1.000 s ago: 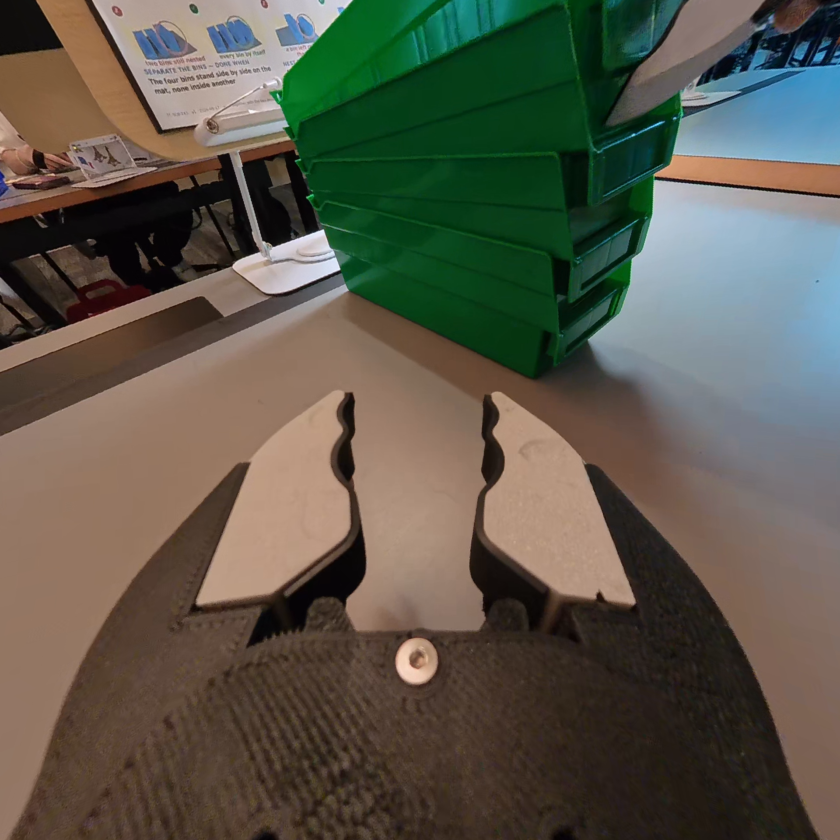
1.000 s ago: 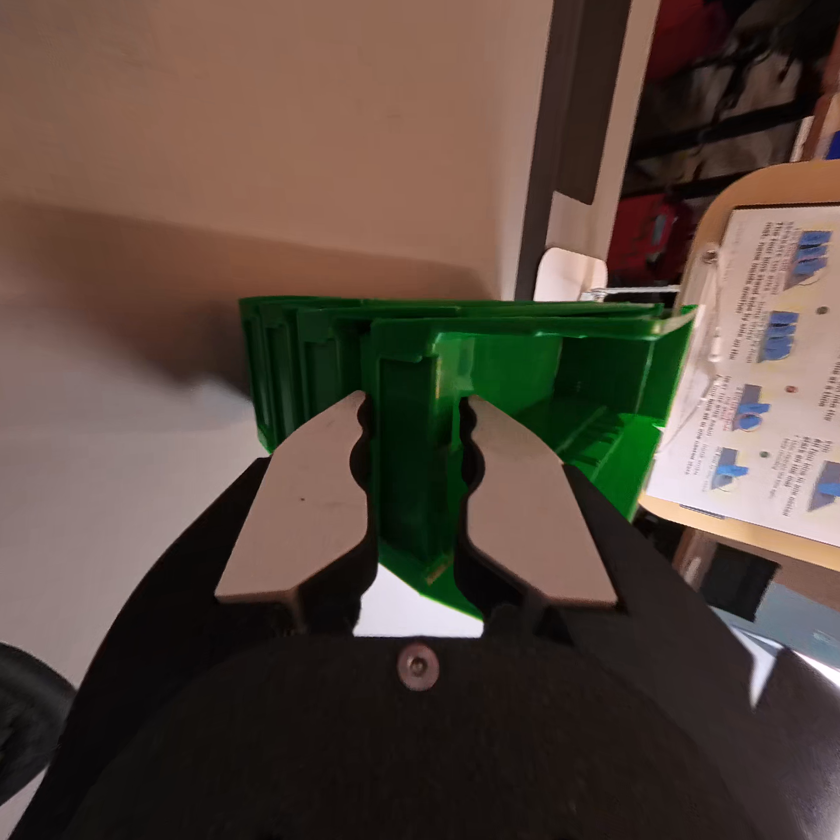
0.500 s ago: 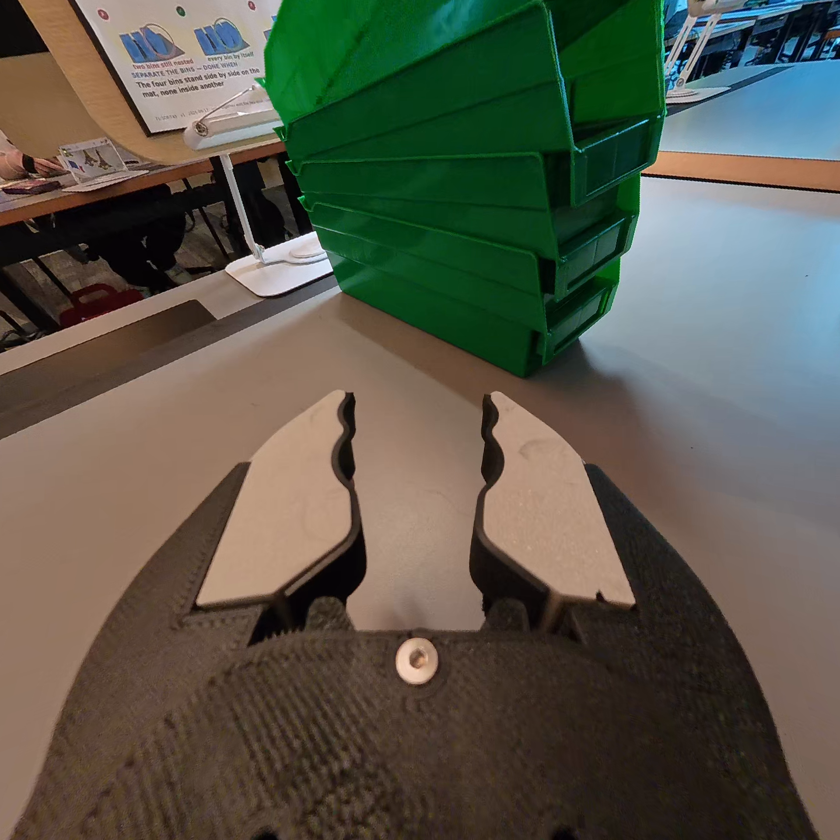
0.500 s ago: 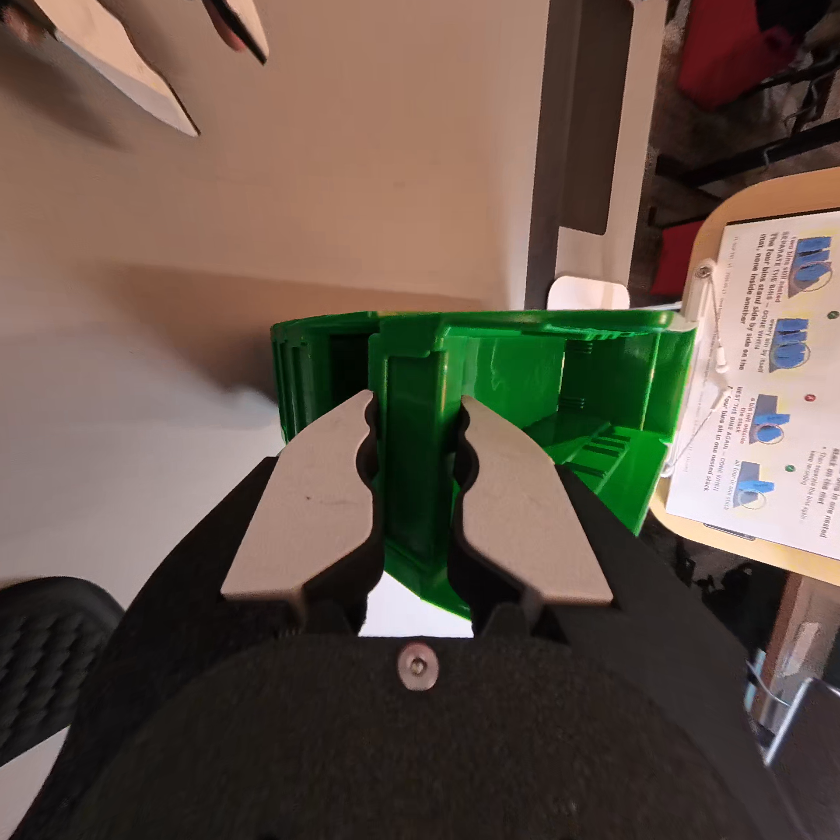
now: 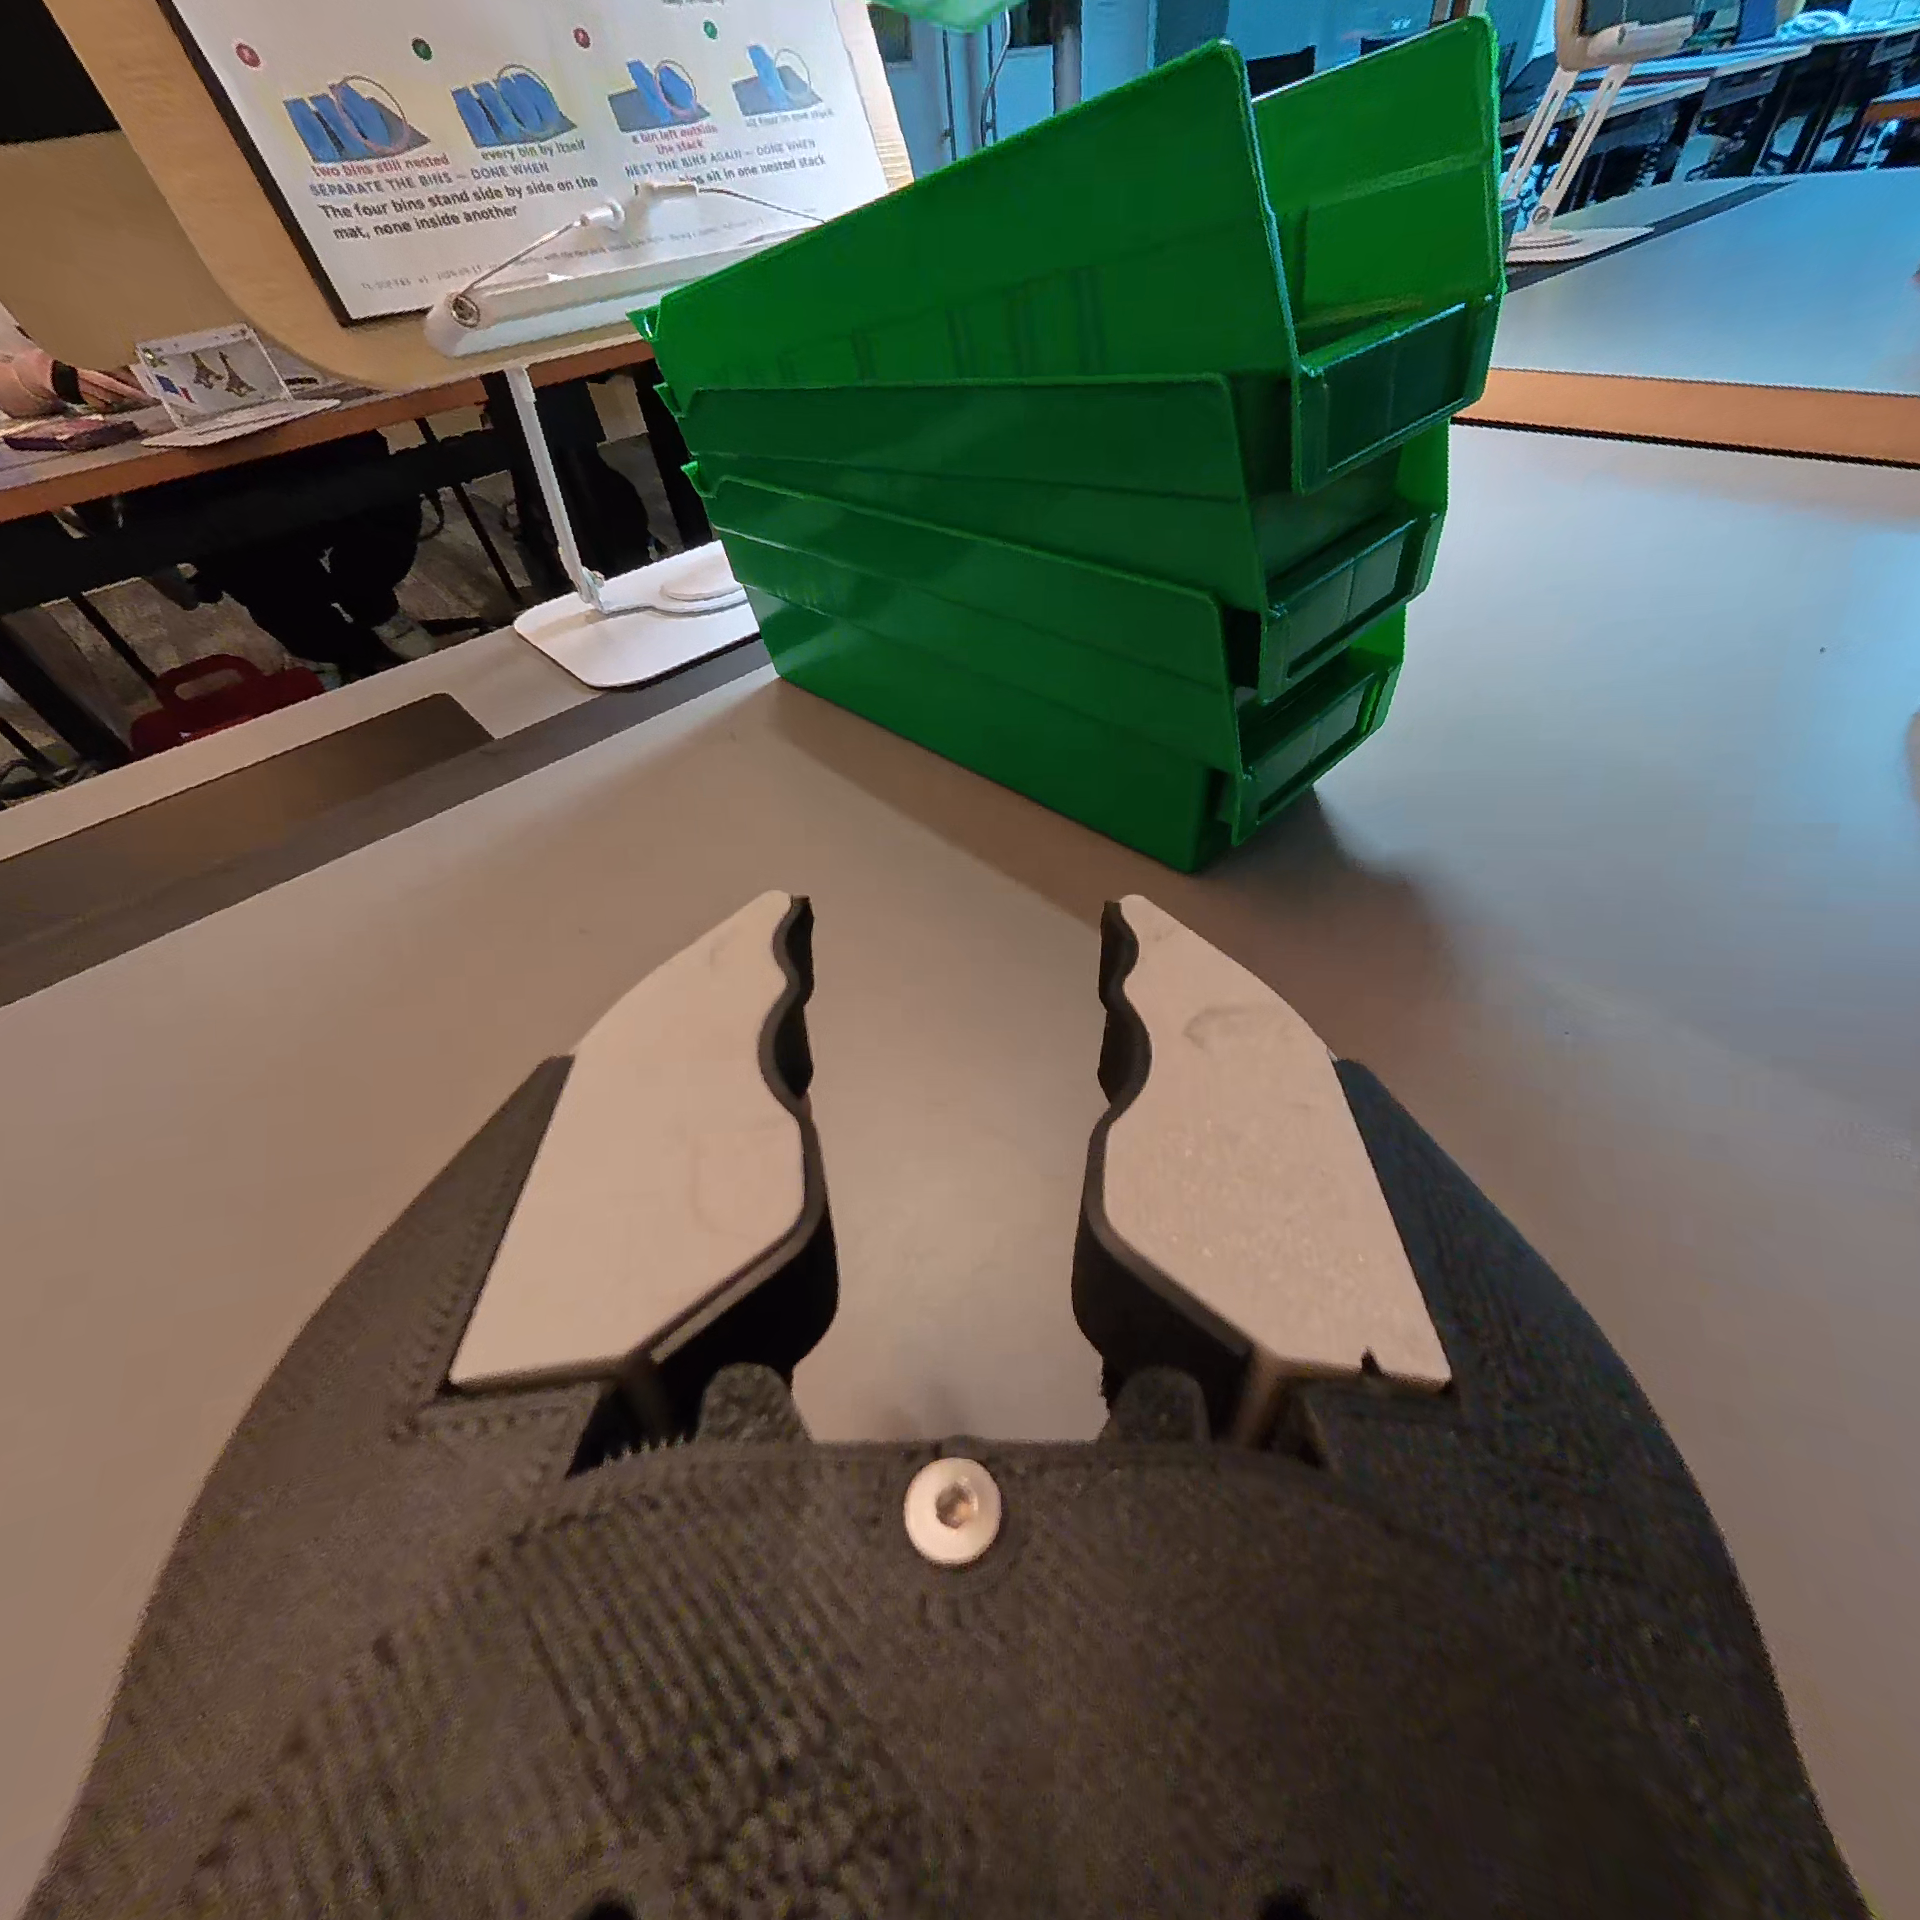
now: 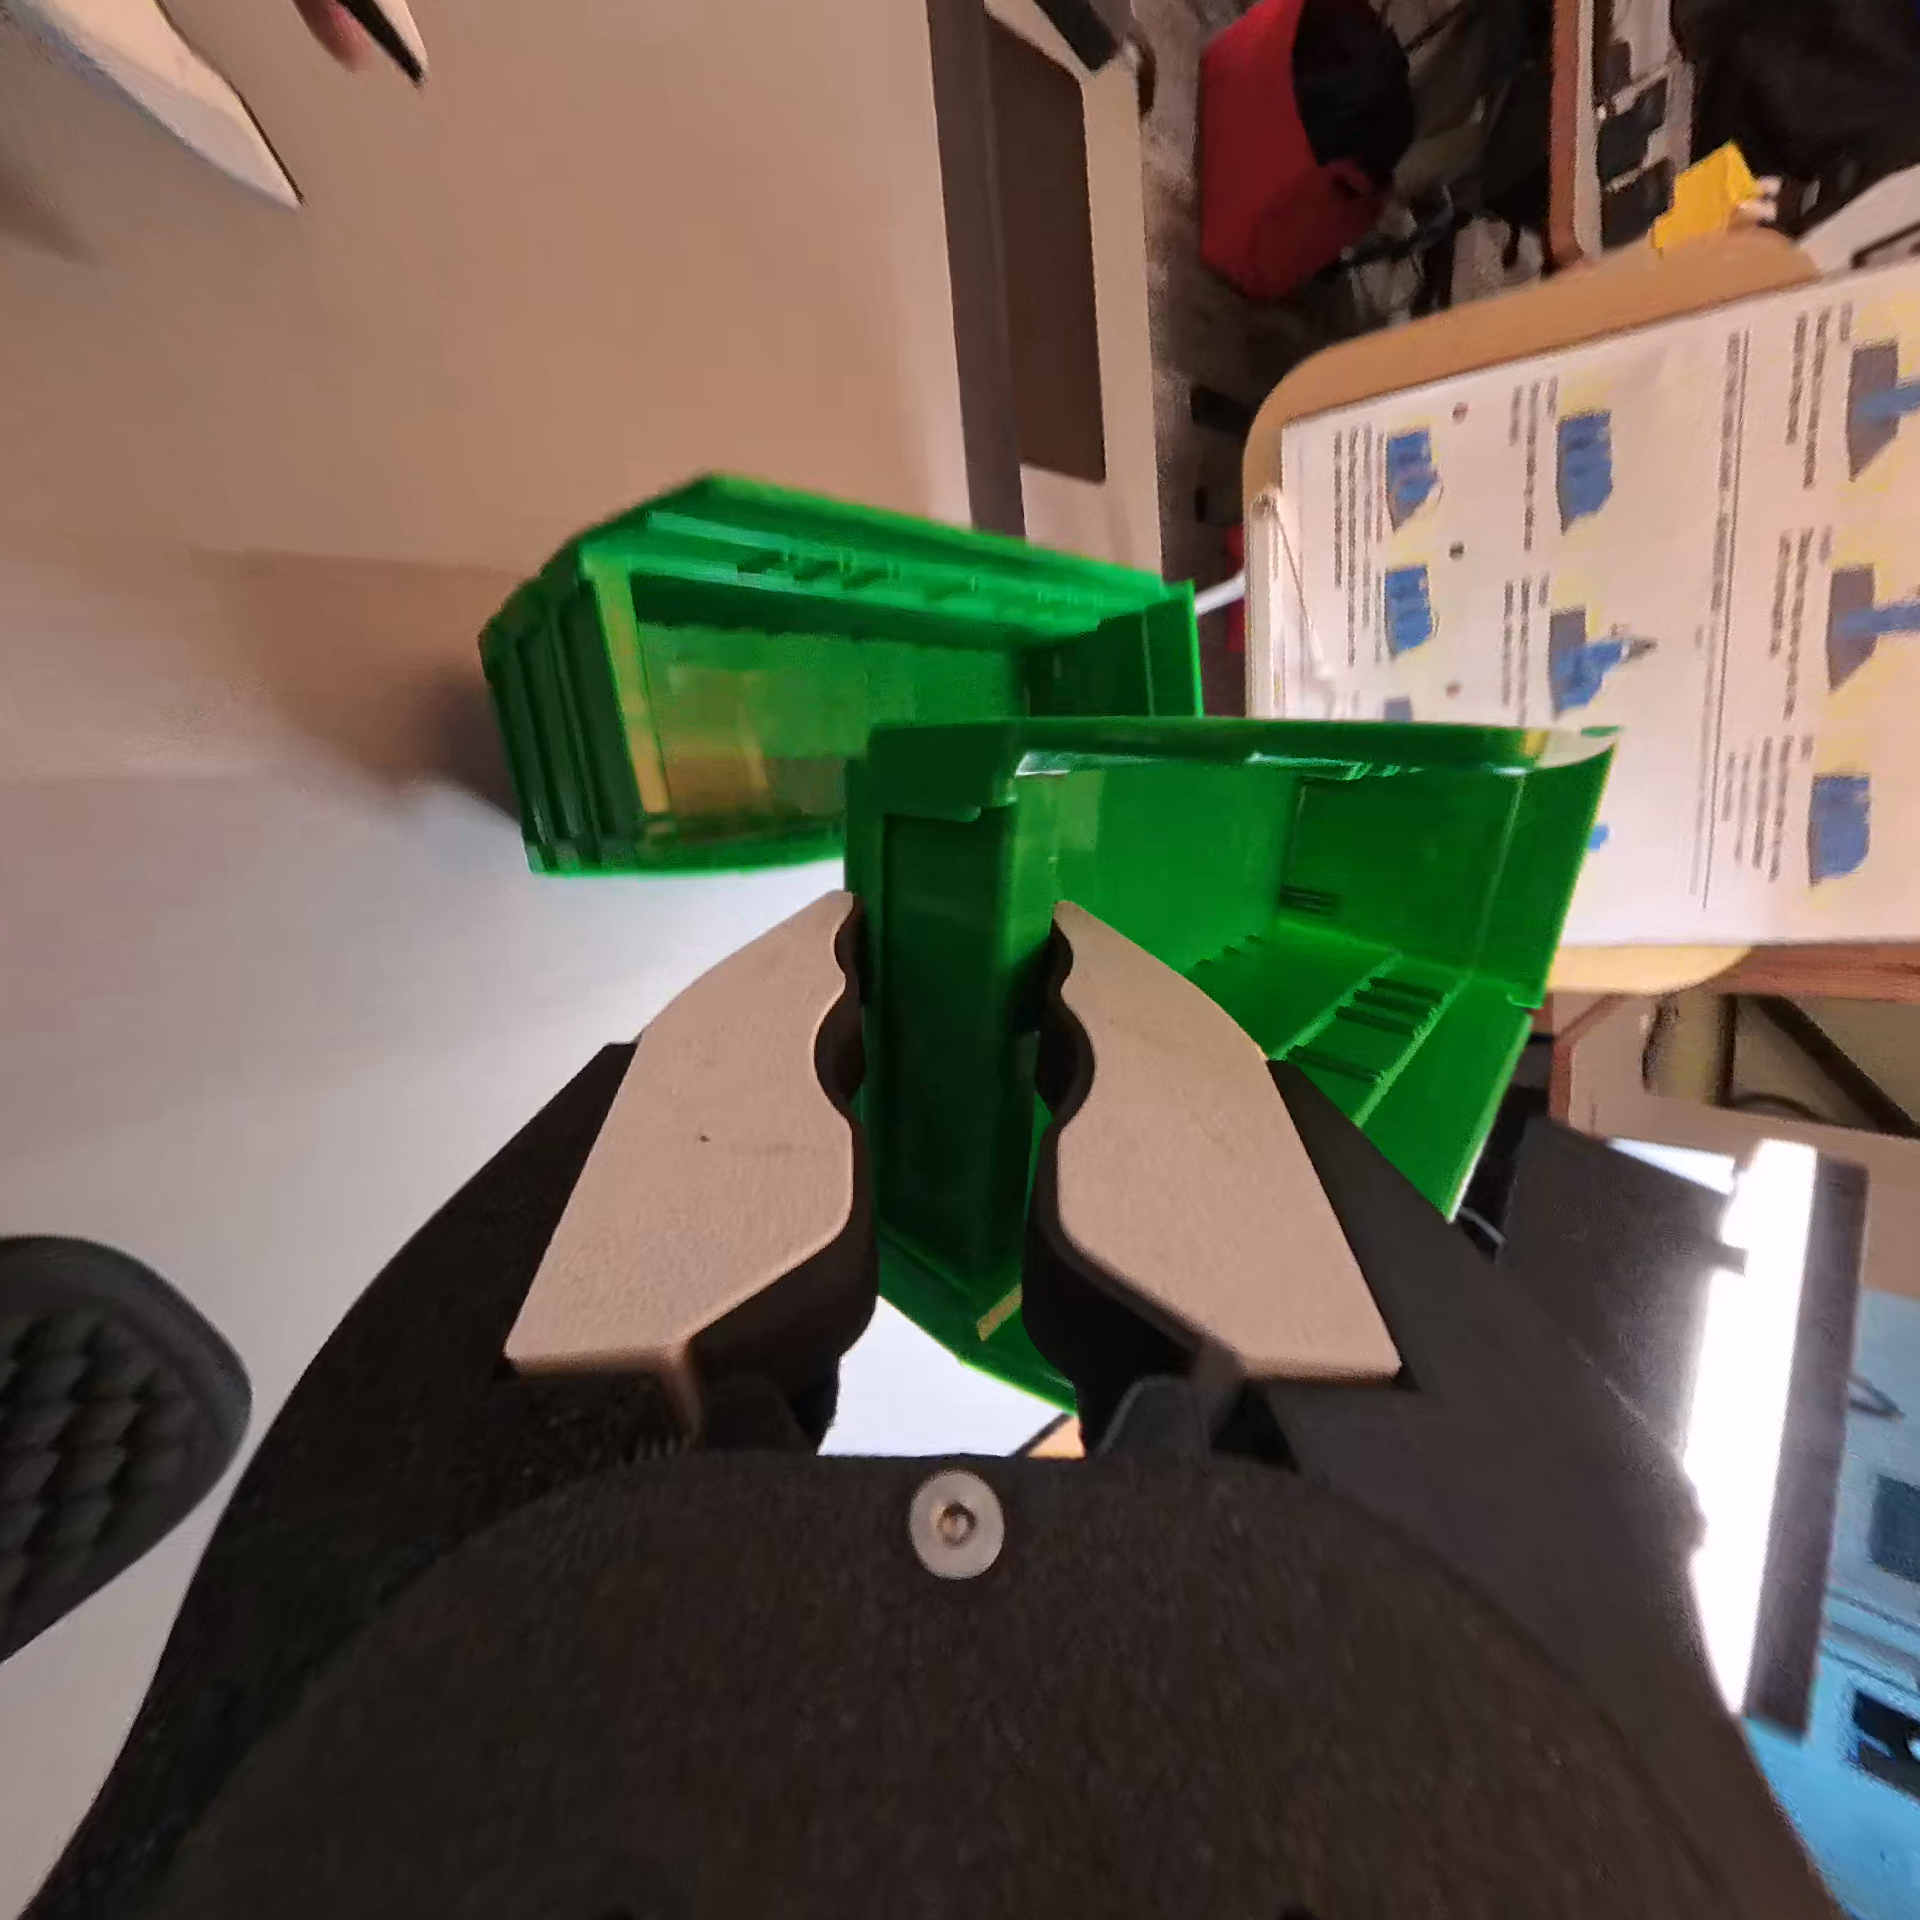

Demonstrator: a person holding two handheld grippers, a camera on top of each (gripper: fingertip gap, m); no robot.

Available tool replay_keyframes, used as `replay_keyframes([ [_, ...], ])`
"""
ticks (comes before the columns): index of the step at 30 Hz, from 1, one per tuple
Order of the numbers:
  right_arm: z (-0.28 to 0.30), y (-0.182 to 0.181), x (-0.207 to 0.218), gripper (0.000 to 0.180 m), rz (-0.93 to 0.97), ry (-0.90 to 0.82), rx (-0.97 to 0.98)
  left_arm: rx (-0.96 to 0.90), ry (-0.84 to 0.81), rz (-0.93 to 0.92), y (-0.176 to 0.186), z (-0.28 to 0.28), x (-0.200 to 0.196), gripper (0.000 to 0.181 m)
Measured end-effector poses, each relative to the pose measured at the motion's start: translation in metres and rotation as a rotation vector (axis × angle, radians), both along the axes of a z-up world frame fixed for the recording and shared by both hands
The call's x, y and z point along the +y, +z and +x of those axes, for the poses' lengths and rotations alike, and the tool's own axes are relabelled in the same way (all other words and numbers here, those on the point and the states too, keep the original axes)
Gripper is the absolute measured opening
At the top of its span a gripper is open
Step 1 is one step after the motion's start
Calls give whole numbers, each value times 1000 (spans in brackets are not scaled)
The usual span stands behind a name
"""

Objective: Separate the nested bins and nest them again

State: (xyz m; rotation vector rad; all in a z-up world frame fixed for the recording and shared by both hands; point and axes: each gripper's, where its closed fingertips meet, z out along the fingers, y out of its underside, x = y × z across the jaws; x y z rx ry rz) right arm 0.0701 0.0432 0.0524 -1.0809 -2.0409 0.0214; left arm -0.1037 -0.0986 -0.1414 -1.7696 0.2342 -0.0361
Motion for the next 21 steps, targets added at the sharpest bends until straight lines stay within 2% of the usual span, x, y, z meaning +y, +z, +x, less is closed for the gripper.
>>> replay_keyframes([
  [7, 64, -85, 27, 30, 19, -83, -61, -15, 8, -19, -5, -2, 2, 53],
  [14, 93, -175, 50, 30, 10, -132, -80, -10, 17, -36, -10, -4, 4, 53],
  [21, 105, -222, 66, 30, 33, -137, -83, -18, 16, -43, -12, -5, 4, 53],
])
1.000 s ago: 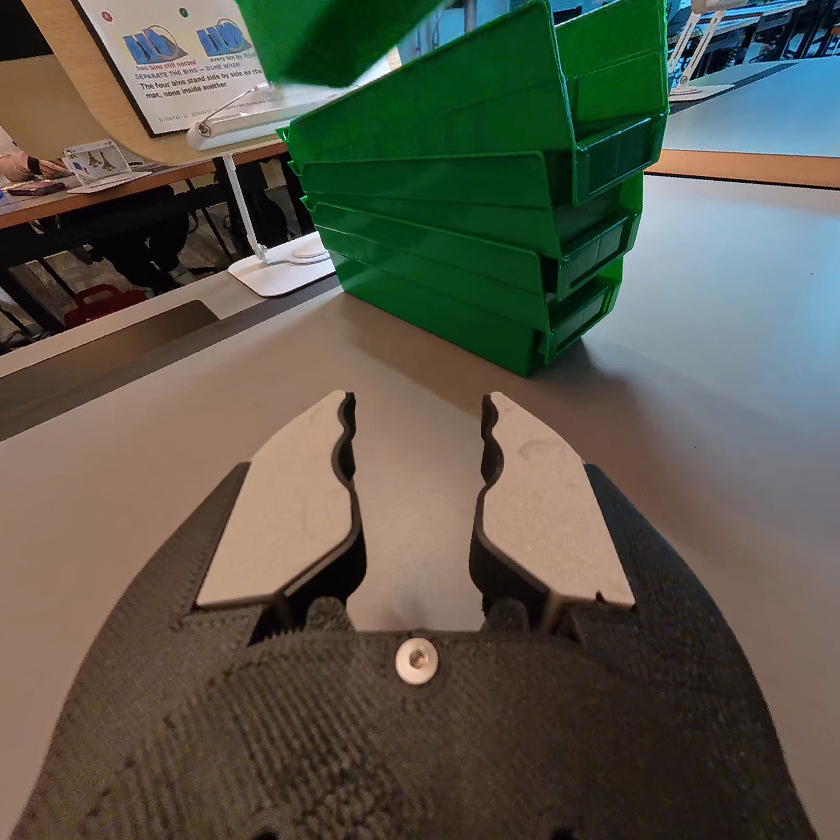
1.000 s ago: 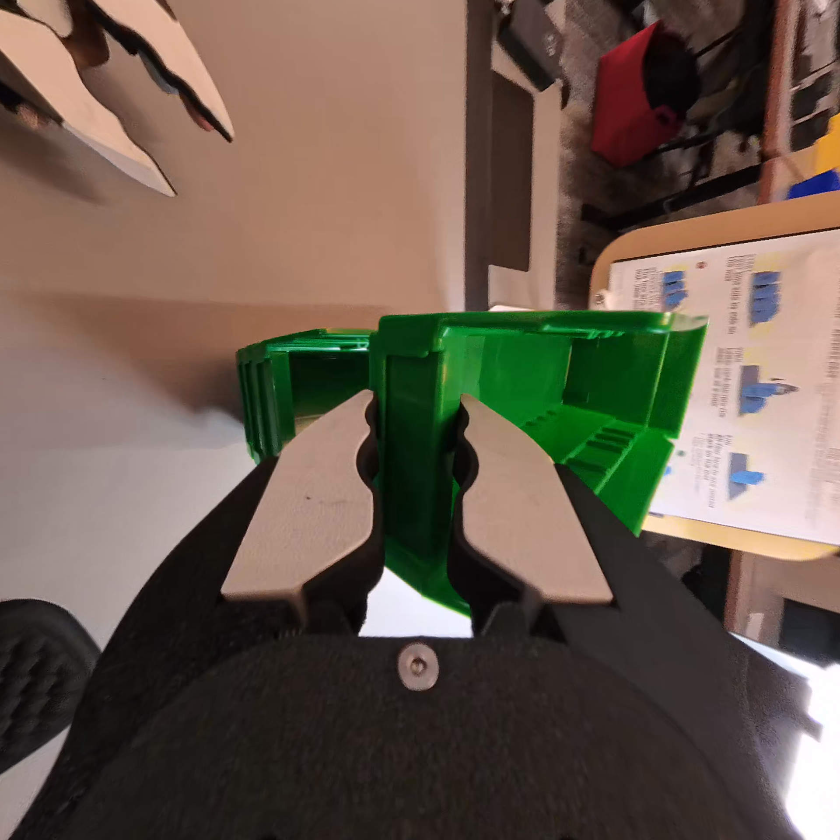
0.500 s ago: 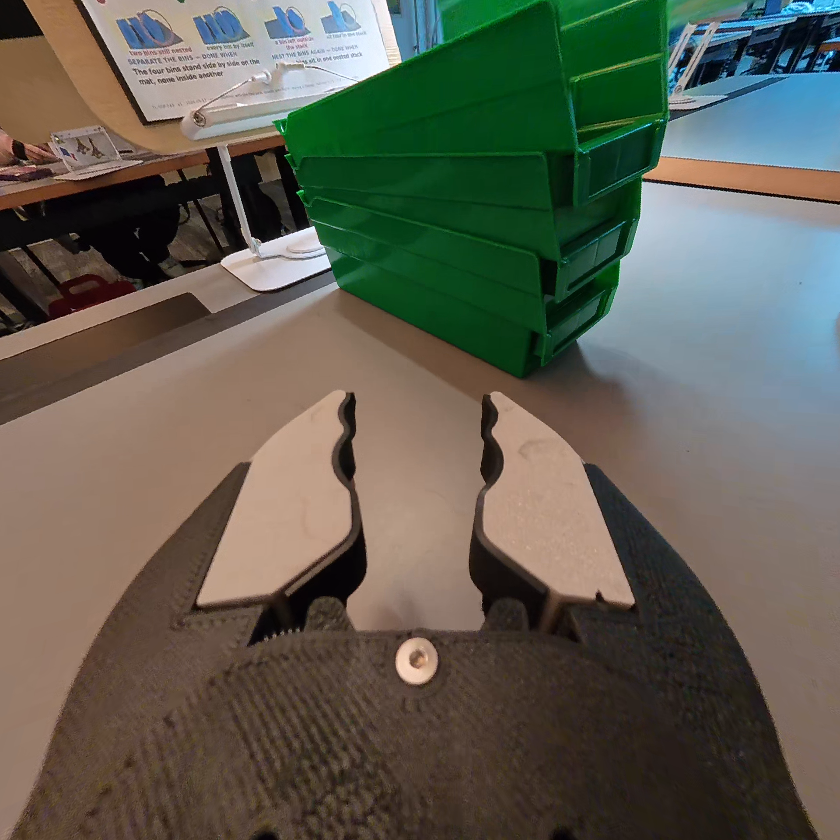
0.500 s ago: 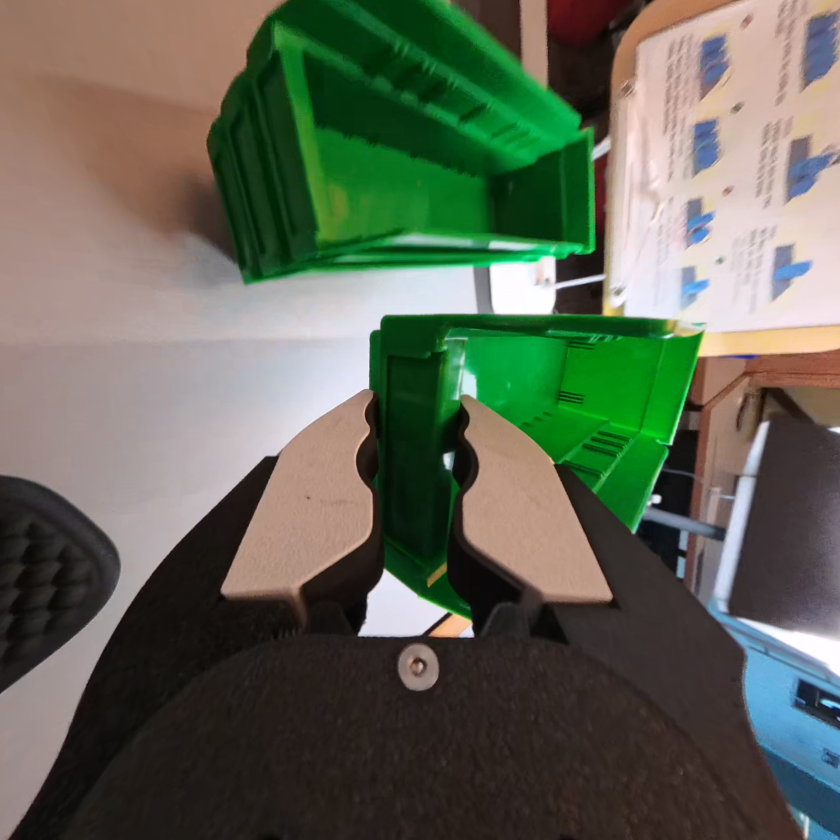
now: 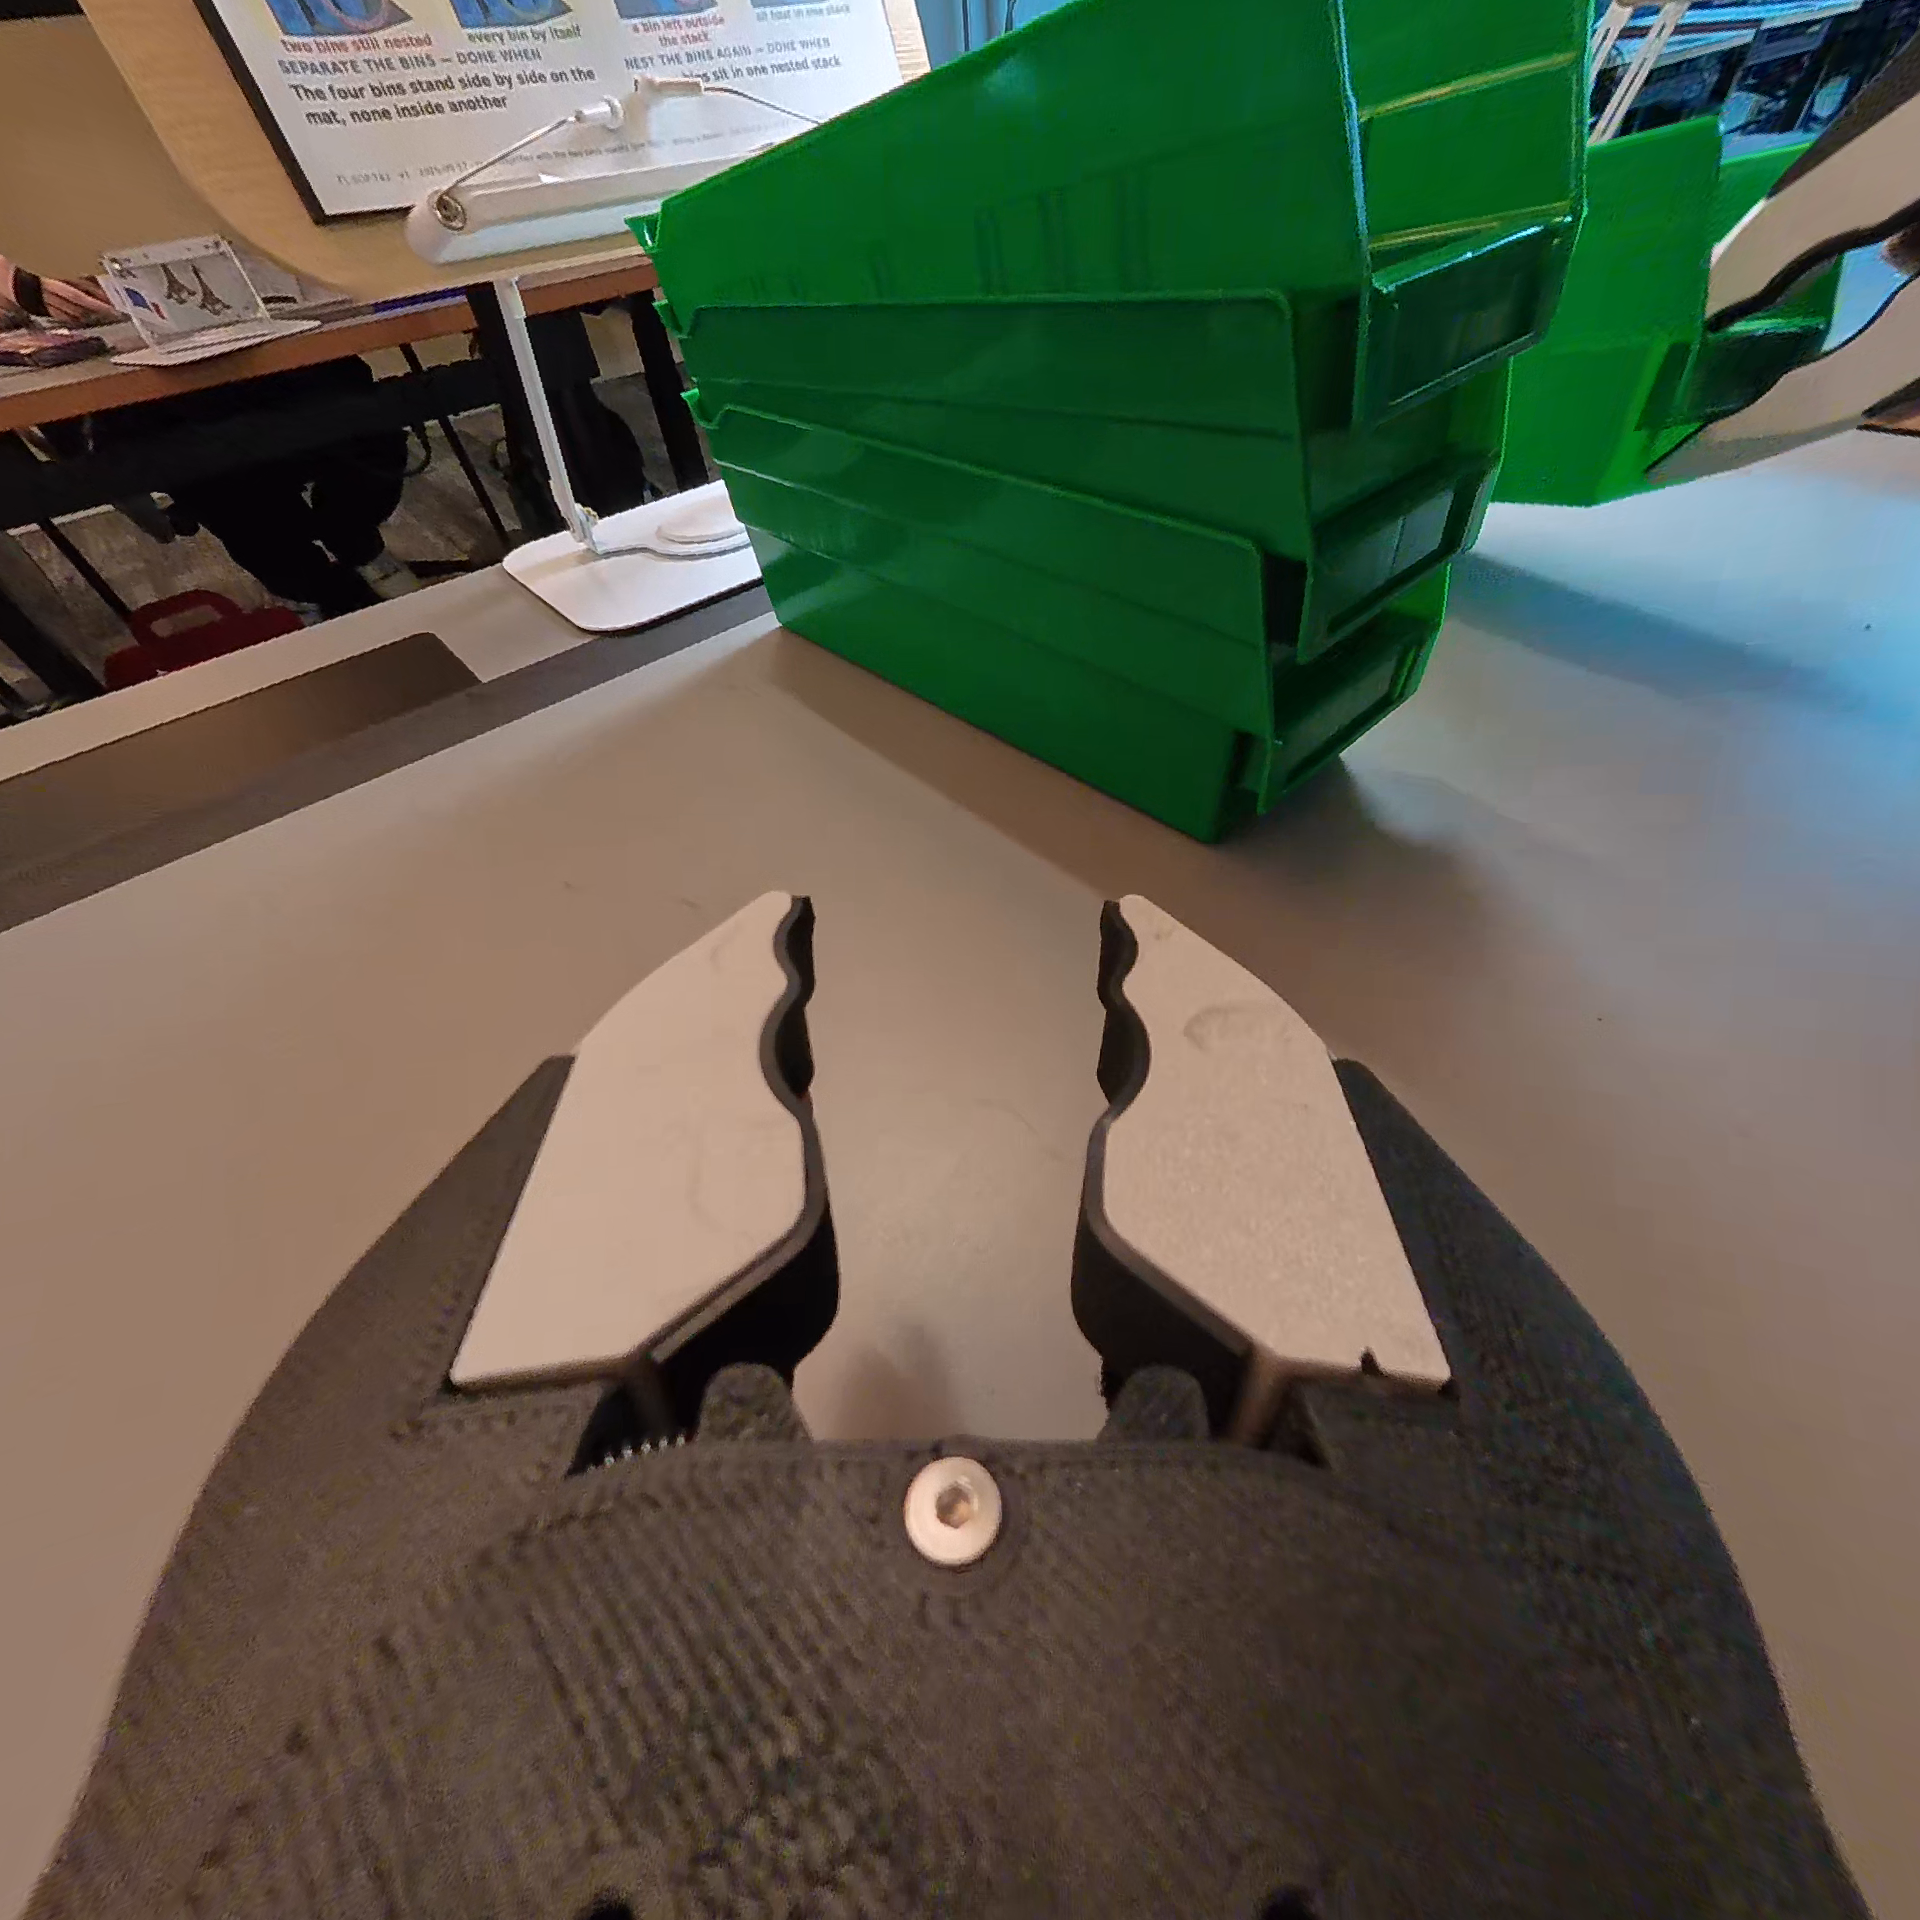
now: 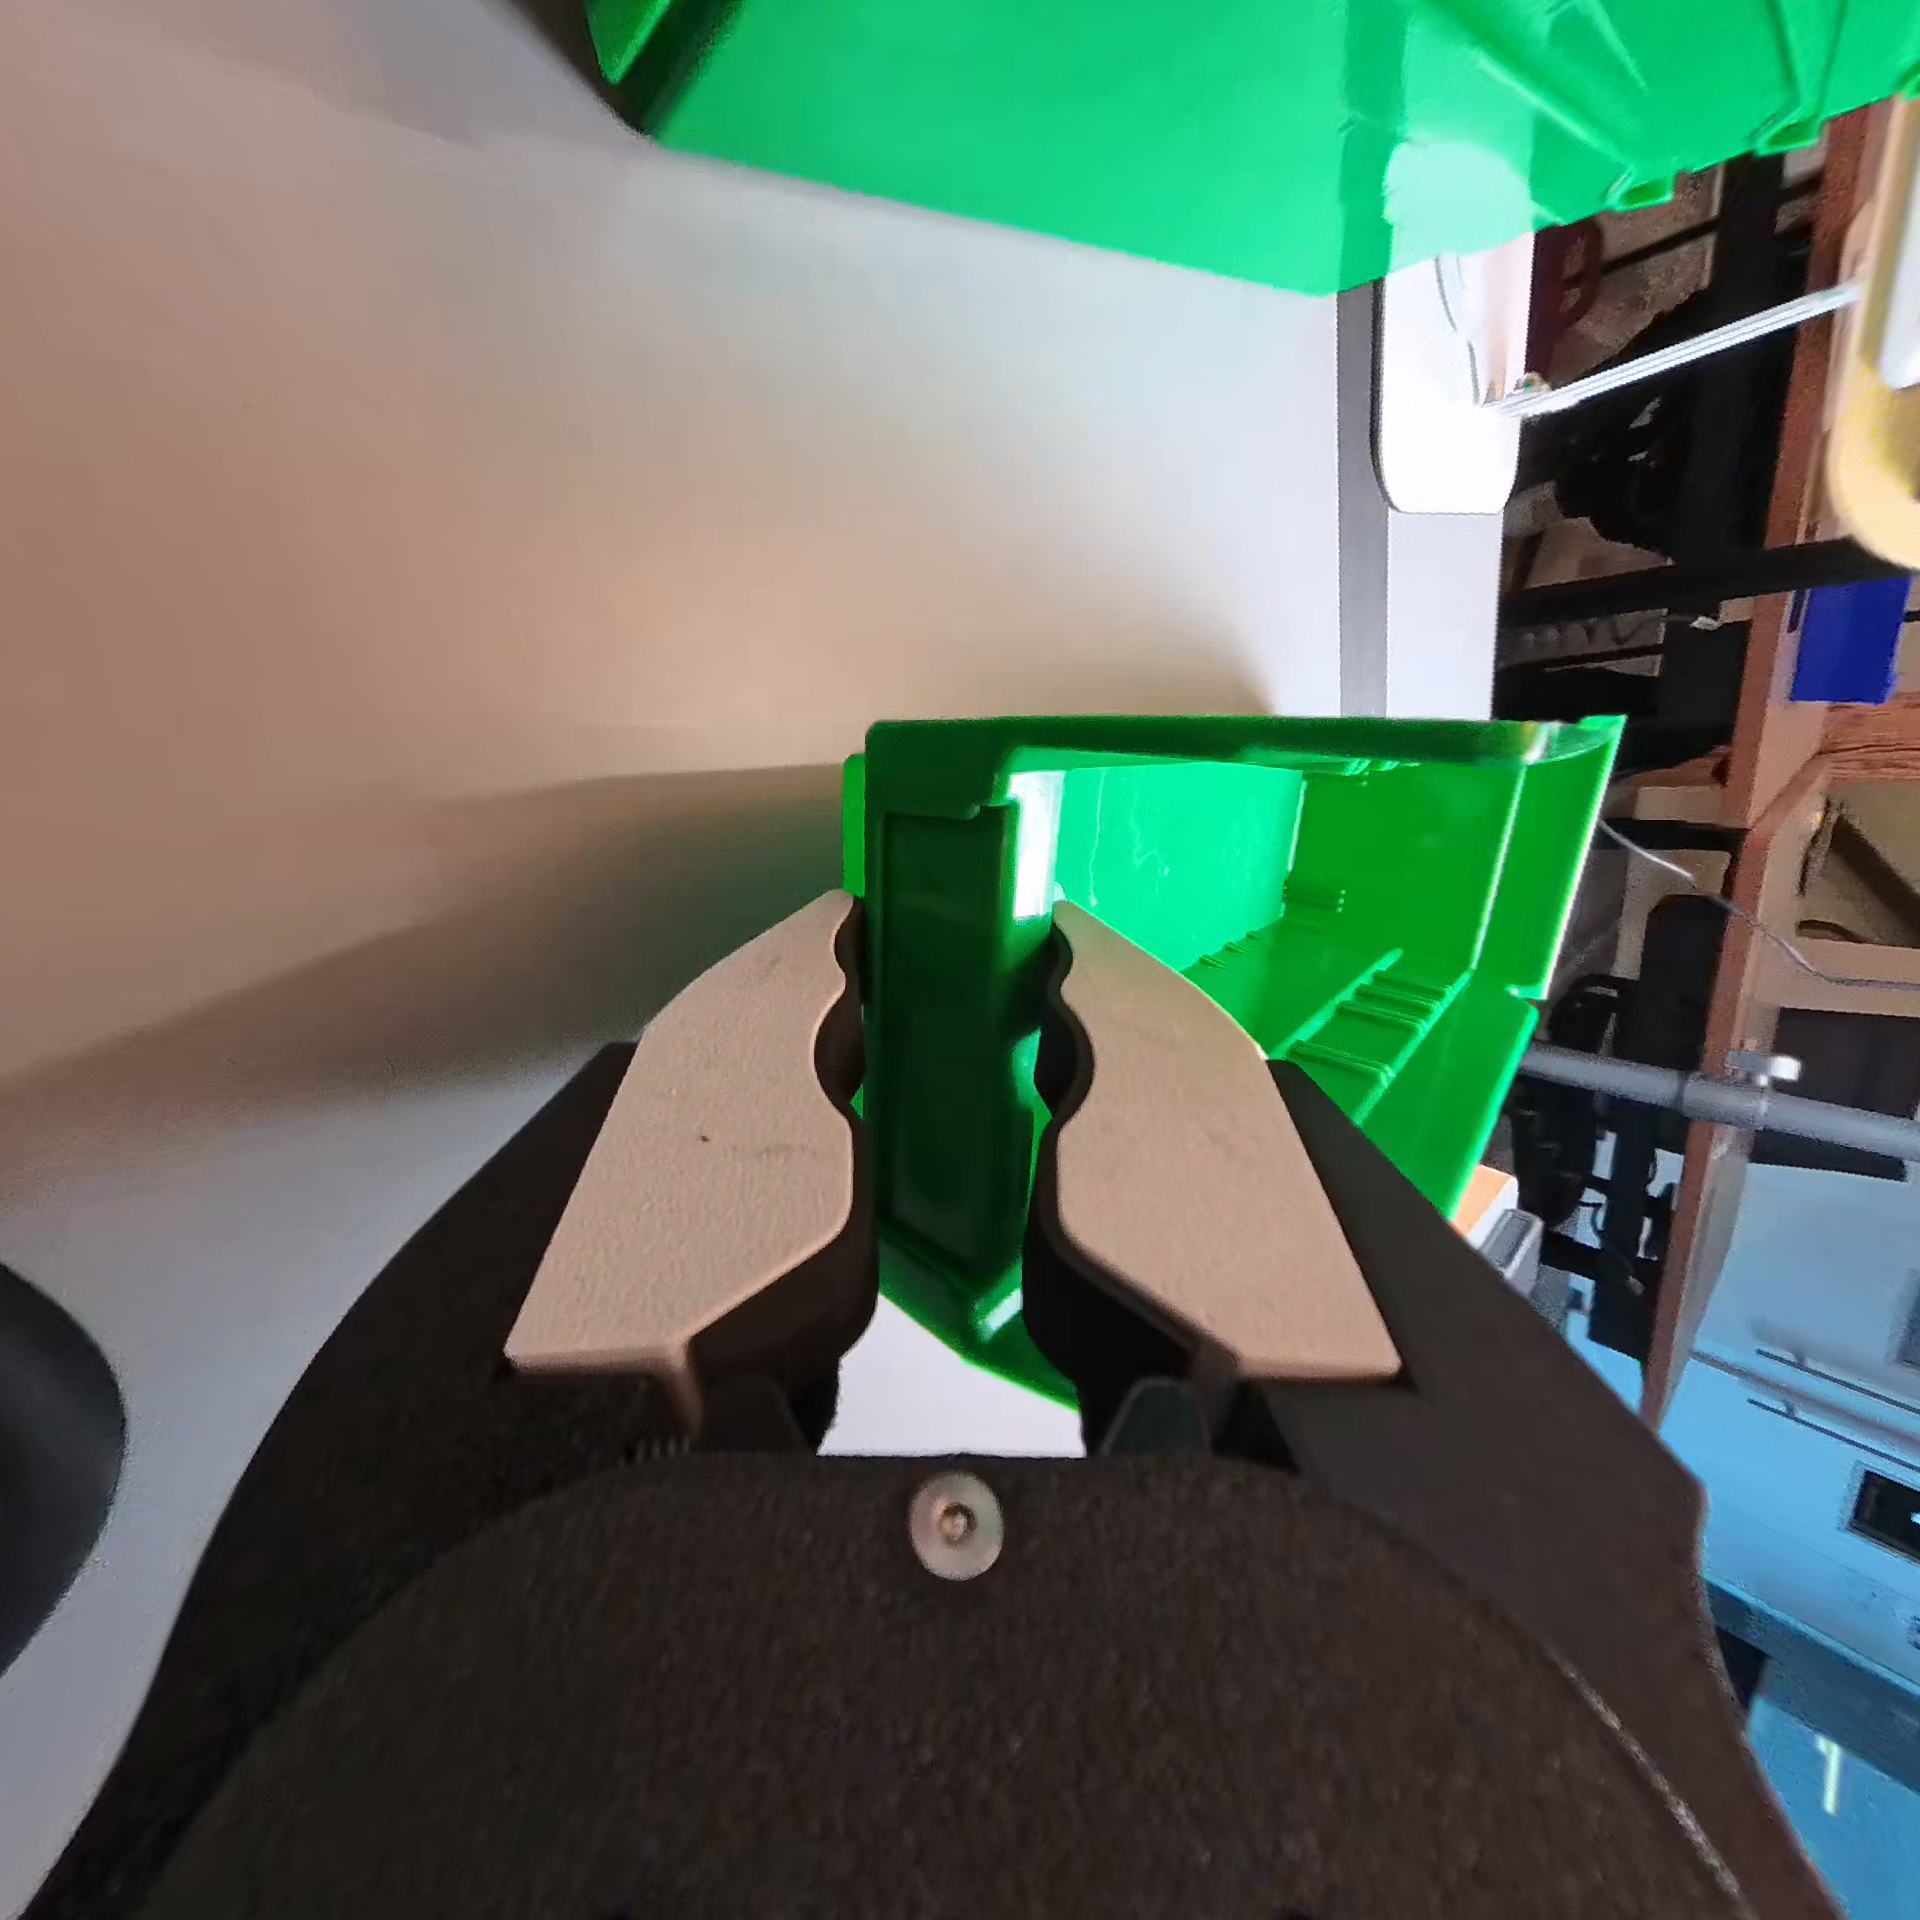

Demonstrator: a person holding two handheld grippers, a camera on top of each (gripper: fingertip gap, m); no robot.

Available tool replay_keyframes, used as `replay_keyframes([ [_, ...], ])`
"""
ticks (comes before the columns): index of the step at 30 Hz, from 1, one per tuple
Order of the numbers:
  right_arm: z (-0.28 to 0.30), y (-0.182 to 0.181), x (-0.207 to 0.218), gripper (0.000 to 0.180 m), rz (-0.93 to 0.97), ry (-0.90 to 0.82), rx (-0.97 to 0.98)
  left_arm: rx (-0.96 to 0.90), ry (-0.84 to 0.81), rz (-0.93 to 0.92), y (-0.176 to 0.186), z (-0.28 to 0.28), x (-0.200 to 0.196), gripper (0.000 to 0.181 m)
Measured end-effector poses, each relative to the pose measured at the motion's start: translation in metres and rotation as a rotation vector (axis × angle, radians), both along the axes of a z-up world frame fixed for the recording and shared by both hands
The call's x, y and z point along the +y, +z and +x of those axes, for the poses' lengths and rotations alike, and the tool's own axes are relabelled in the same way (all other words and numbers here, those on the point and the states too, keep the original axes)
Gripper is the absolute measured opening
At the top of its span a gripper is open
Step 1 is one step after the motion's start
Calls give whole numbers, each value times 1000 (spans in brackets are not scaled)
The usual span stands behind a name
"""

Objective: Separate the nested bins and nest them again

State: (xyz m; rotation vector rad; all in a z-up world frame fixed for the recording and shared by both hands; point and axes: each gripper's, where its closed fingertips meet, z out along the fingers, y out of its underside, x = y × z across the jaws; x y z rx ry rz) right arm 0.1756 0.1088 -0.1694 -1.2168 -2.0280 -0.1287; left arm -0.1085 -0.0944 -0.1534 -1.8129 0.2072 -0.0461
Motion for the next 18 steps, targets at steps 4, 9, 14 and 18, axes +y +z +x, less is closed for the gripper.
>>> replay_keyframes([
  [4, 1, -16, 6, 30, 52, 24, -6, 2, 0, -1, 0, 0, 0, 53],
  [9, -2, -31, 14, 30, 109, 47, -25, 4, 0, -3, -1, 0, 0, 53],
  [14, -7, -40, 26, 29, 128, 37, -25, 7, 1, -4, -1, 0, 0, 53],
  [18, -9, -37, 31, 44, 92, -19, 0, 8, 3, -1, 0, -1, 0, 53],
])
